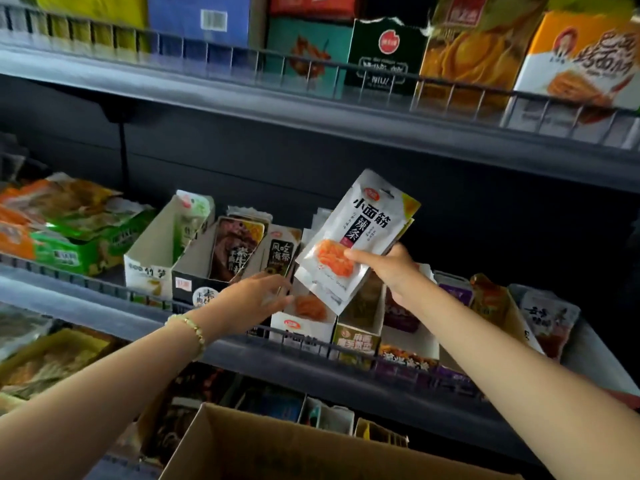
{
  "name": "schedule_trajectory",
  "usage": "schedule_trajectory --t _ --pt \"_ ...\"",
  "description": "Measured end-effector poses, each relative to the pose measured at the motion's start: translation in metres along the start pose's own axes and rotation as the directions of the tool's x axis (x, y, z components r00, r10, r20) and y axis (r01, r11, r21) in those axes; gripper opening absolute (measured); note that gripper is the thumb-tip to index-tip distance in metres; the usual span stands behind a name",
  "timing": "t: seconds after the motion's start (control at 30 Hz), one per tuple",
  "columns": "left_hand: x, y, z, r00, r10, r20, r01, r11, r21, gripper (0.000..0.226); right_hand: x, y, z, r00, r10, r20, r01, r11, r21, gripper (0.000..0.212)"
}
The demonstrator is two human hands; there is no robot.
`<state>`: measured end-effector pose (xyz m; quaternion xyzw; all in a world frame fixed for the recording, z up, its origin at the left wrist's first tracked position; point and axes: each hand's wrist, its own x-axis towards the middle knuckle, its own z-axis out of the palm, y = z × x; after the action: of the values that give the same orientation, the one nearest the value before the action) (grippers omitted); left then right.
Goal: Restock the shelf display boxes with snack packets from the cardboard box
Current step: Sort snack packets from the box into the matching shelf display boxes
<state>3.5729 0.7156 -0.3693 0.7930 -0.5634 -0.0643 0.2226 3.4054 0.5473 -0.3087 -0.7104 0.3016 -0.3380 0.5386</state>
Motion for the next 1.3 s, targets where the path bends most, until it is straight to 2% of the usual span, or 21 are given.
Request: schedule_trajectory --t 0.1,0.13,0.2,0.3,0.4,0.47,0.6,0.73,0.9,1.03,1.17,1.23,1.3 --pt "0.009 -0.008 0.014 0.999 -0.001 -0.045 0.002 1.0 0.02 0.032 0.025 0.006 0.015 1.0 0.002 0.0 -0.002 0.994 -0.111 0.032" --pt "0.011 -0.011 0.018 0.999 -0.004 -0.051 0.004 1.0 0.007 0.031 0.028 0.009 0.019 1.0 0.022 0.022 -0.018 0.986 -0.166 0.039" --pt "0.012 -0.014 0.023 0.998 0.001 -0.061 -0.002 1.0 -0.006 0.032 0.035 0.019 0.026 0.993 0.077 0.091 -0.045 0.949 -0.313 0.066" --pt "0.012 -0.015 0.028 0.997 0.011 -0.082 -0.01 1.0 0.019 0.031 0.037 0.027 0.03 0.972 0.101 0.214 0.001 0.903 -0.43 0.077" --pt "0.013 -0.015 0.03 0.992 0.032 -0.119 -0.03 0.999 0.018 0.028 0.042 0.03 0.031 0.97 0.021 0.242 0.087 0.9 -0.427 0.107" --pt "0.014 -0.015 0.031 0.99 0.039 -0.133 -0.038 0.999 0.007 0.025 0.044 0.03 0.027 0.966 -0.069 0.25 0.18 0.872 -0.454 0.115" --pt "0.013 -0.016 0.034 0.989 0.03 -0.148 -0.03 1.0 0.003 0.026 0.046 0.033 0.02 0.941 -0.174 0.292 0.319 0.745 -0.586 0.115" --pt "0.013 -0.014 0.034 0.989 0.013 -0.147 -0.013 1.0 0.002 0.034 0.052 0.034 0.019 0.923 -0.272 0.271 0.383 0.611 -0.693 0.097" --pt "0.009 -0.013 0.037 0.988 -0.022 -0.155 0.029 0.999 0.043 0.036 0.049 0.036 0.016 0.92 -0.256 0.296 0.391 0.57 -0.723 0.093" --pt "-0.006 -0.008 0.036 0.982 -0.011 -0.186 0.033 0.993 0.113 0.047 0.032 0.028 0.007 0.897 -0.307 0.319 0.44 0.539 -0.718 0.087" --pt "-0.048 -0.001 0.036 0.981 -0.001 -0.195 0.008 0.999 0.033 0.057 -0.006 0.018 -0.004 0.862 -0.274 0.426 0.506 0.505 -0.699 0.073" --pt "-0.082 0.002 0.037 0.988 -0.037 -0.147 0.034 0.999 -0.025 0.071 -0.035 0.019 -0.007 0.848 -0.253 0.466 0.525 0.524 -0.67 0.069" --pt "-0.12 -0.002 0.041 0.993 -0.063 -0.103 0.058 0.997 -0.048 0.096 -0.068 0.025 -0.008 0.828 -0.225 0.514 0.539 0.575 -0.616 0.064"
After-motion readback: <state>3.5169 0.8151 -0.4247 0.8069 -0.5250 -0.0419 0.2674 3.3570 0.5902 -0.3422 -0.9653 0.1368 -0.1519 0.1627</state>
